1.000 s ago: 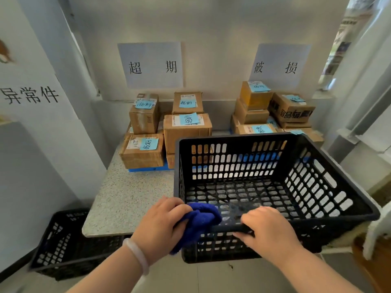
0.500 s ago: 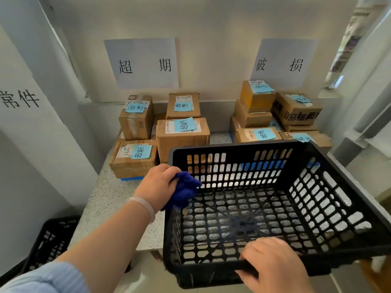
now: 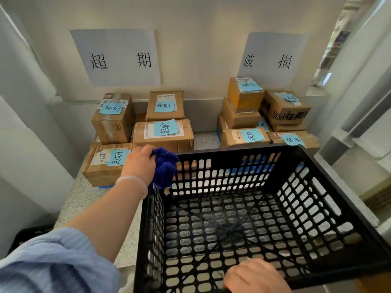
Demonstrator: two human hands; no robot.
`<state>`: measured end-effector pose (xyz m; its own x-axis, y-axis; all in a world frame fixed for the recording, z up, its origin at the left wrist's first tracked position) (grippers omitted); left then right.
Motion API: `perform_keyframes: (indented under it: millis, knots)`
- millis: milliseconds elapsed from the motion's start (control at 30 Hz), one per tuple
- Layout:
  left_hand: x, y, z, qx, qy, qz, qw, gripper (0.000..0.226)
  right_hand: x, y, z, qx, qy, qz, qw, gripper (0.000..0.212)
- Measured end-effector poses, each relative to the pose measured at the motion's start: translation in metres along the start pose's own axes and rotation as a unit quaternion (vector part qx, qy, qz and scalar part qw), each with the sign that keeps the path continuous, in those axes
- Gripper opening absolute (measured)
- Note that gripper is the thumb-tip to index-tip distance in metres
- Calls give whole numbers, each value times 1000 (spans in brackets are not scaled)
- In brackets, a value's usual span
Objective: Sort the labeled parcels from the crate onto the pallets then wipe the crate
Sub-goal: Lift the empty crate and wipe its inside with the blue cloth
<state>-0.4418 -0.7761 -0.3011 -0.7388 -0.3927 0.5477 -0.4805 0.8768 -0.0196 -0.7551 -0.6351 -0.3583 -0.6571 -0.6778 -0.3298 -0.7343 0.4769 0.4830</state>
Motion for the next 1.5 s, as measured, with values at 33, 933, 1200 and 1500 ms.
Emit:
perform_keyframes:
  millis: [33, 933, 1200, 1500]
  knots:
    - [1, 3, -2, -9, 12, -5, 1000, 22, -2, -3, -5, 79, -26, -36, 996, 20]
    - [384, 228, 180, -399, 354, 115, 838, 53, 242, 222, -77, 594, -540, 159, 574, 40]
    - [450, 193, 214, -306, 137, 239, 911, 67, 323, 232, -120, 499, -443, 234, 707, 69]
    - [285, 145, 152, -135, -81, 134, 978, 72, 294, 154, -95, 297, -445, 181, 826, 73]
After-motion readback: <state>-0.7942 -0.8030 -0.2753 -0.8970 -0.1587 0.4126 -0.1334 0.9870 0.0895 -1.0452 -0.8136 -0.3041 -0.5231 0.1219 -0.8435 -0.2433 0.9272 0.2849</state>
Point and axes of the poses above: each hand's wrist, its own y-axis away from the middle knuckle, its own z-axis out of the palm, x = y × z, the point moved 3 cm from there along -y, towards the middle knuckle, and after that the axes turned 8 degrees about -z, right-handed, at the moved point
